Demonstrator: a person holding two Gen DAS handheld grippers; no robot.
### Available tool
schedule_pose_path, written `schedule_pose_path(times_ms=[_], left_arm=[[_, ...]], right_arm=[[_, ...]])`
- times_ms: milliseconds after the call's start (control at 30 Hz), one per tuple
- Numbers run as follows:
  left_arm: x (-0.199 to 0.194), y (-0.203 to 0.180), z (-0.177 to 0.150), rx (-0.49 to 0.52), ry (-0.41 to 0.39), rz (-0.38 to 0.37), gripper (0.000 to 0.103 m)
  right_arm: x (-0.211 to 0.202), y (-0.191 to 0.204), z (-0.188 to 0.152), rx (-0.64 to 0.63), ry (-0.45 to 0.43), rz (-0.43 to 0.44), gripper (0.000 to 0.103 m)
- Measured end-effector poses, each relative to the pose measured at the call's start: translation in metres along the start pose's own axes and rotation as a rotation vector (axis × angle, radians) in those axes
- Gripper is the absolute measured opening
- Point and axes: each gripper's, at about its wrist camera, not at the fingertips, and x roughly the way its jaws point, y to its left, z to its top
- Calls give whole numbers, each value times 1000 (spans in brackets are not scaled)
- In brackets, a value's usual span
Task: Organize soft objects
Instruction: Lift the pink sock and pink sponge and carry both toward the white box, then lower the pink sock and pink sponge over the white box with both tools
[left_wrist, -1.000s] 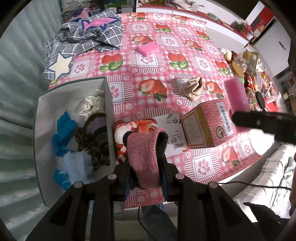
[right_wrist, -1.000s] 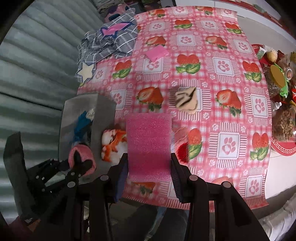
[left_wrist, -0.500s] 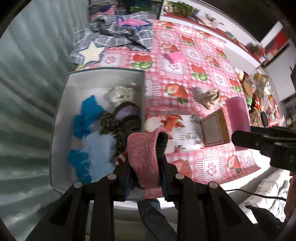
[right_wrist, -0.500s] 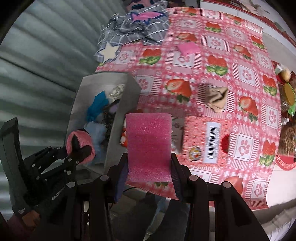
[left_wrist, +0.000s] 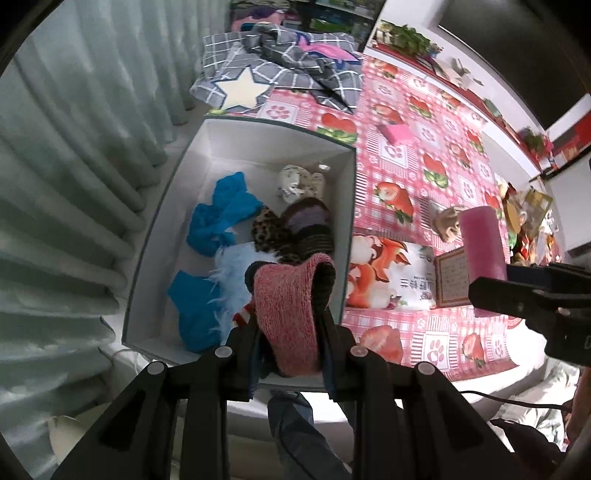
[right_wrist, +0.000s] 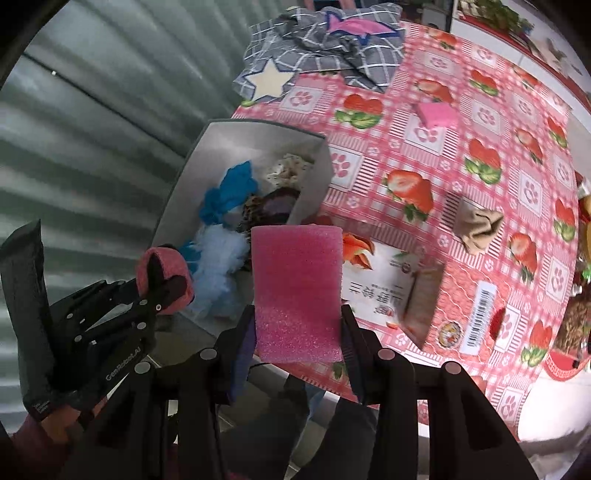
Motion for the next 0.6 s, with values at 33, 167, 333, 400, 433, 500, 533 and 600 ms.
schedule_pose_path(times_ms=[33,167,333,400,433,500,533,600], left_arm=[[0,2,0,-7,0,0,29],[3,12,-2,-38,4,0,29],[5,23,-2,-62,5,2,29],[6,27,-2,-70,6,3,29],[6,28,-3,-73,6,4,29],[6,31,-3,-81,8,5,29],[7,33,-3,-83,9,5,29],[7,36,-4,-90,12,6,29]], right_arm=[[1,3,1,-8,4,-1,44],[7,15,6,-42,21,-5,44],[13,24,12,-64,34,-8,44],[15,28,15,-72,41,-10,44],[17,30,17,-77,45,-9,44],[19,35,19,-86,51,-7,44],[21,37,20,-91,54,-6,44],[24,43,22,-104,60,-4,44]])
